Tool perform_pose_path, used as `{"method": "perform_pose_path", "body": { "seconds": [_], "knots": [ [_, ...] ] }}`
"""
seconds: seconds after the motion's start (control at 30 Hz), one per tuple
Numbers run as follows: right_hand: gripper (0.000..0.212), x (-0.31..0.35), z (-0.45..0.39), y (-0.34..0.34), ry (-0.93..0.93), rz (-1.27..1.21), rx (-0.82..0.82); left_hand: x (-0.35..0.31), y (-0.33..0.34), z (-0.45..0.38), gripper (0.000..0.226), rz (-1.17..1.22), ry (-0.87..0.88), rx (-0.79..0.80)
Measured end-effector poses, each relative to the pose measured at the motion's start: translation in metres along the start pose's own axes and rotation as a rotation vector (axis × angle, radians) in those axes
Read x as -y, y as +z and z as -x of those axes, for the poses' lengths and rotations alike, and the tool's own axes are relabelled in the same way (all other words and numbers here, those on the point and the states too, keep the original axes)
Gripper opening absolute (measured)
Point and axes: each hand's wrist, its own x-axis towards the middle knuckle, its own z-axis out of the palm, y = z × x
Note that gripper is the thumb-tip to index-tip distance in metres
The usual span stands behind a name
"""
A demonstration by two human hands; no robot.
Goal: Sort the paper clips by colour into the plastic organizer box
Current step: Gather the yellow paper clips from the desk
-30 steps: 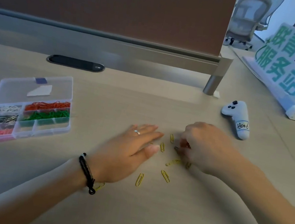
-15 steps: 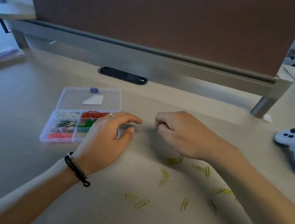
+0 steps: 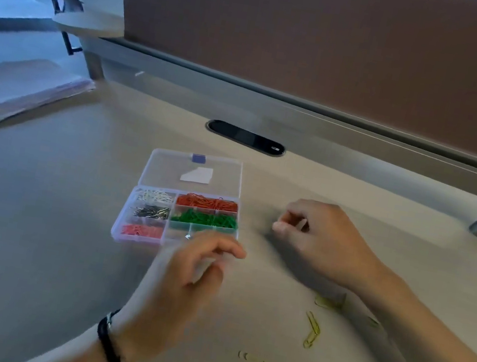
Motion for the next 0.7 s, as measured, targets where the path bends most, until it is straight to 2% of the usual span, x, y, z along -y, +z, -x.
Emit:
{"method": "perform_pose_path", "body": {
  "seconds": [0.03, 0.07, 0.13, 0.2, 0.3, 0.37, 0.47, 0.53, 0.63, 0.7],
  "knots": [
    [0.026, -0.012, 0.021, -0.006, 0.028, 0.056, 0.048, -0.006, 0.008, 0.007, 0.032, -0.023, -0.015, 0.127],
    [0.041, -0.024, 0.045, -0.012, 0.067, 0.113, 0.125, -0.012, 0.016, 0.013, 0.037, -0.088, 0.009, 0.225],
    [0.065, -0.042, 0.089, -0.019, 0.134, 0.149, 0.241, -0.023, 0.033, 0.017, 0.048, -0.245, 0.087, 0.367],
    [0.072, -0.046, 0.125, -0.023, 0.142, 0.132, 0.285, -0.031, 0.05, 0.016, 0.055, -0.358, 0.115, 0.463],
    [0.07, -0.033, 0.158, -0.015, 0.093, 0.21, 0.338, -0.035, 0.083, 0.009, 0.067, -0.427, 0.176, 0.489],
    [0.066, -0.018, 0.17, -0.008, 0.031, 0.204, 0.342, -0.042, 0.098, 0.0, 0.07, -0.284, 0.148, 0.487],
    [0.066, -0.02, 0.188, -0.021, 0.041, 0.147, 0.285, -0.055, 0.107, -0.01, 0.064, 0.172, -0.013, 0.536],
    [0.072, -0.045, 0.206, -0.035, 0.164, 0.256, 0.206, -0.054, 0.111, -0.012, 0.06, 0.205, -0.012, 0.525],
    [0.082, -0.079, 0.237, -0.043, 0.41, 0.386, 0.196, -0.061, 0.124, -0.014, 0.059, 0.251, -0.013, 0.537],
    [0.085, -0.08, 0.241, -0.036, 0.435, 0.352, 0.198, -0.07, 0.134, -0.01, 0.059, 0.342, 0.005, 0.556]
  ]
}}
